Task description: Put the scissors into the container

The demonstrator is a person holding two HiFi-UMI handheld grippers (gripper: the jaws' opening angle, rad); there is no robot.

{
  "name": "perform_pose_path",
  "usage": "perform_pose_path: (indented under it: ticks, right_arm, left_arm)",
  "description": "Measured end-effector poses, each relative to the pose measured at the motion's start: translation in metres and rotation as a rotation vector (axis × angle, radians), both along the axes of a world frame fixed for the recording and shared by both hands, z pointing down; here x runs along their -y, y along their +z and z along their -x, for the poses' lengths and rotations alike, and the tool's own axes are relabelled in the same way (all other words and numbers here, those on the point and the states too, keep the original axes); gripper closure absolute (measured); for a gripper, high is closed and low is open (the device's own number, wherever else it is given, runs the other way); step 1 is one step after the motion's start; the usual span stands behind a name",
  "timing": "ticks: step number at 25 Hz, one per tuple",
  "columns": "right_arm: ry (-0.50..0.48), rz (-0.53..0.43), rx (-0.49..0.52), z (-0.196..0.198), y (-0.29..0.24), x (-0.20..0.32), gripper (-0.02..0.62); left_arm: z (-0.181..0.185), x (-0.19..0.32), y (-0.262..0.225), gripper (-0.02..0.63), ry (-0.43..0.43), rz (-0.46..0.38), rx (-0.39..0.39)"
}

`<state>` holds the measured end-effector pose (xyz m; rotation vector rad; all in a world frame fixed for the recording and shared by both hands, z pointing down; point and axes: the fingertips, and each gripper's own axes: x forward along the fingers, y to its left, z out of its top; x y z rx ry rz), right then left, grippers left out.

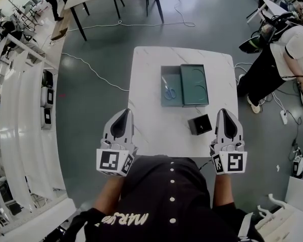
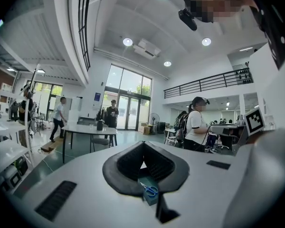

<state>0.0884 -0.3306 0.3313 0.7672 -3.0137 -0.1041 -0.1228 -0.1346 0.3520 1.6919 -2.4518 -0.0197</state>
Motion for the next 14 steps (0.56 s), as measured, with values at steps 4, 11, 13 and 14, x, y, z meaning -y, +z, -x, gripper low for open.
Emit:
perform_pose_path:
  ticks: [4, 11, 13, 14]
  right_arm:
    - [-0.003, 0.011, -0.002, 0.0026, 0.0003, 0.0006, 0.581]
    - [-0.009, 0.020, -0.008, 0.0060, 0.0034, 0.0006, 0.581]
    - [-0.009, 0.022, -0.007, 0.0061, 0.0030, 0.0014, 0.581]
    - [-0.010, 0.024, -0.006, 0.0062, 0.0028, 0.0018, 0.581]
  left_arm:
    - [-0.0005, -0.0002, 0.0022, 0.580, 0.001, 0.004, -0.003]
    - [0.0001, 0.0011, 0.0043, 0.580, 0.001, 0.000, -0.010]
    - [-0.0003, 0.0013, 0.0022, 0.580, -0.007, -0.002, -0.013]
    - [-0.0006, 0.0015, 0.0011, 0.580, -0.010, -0.003, -0.013]
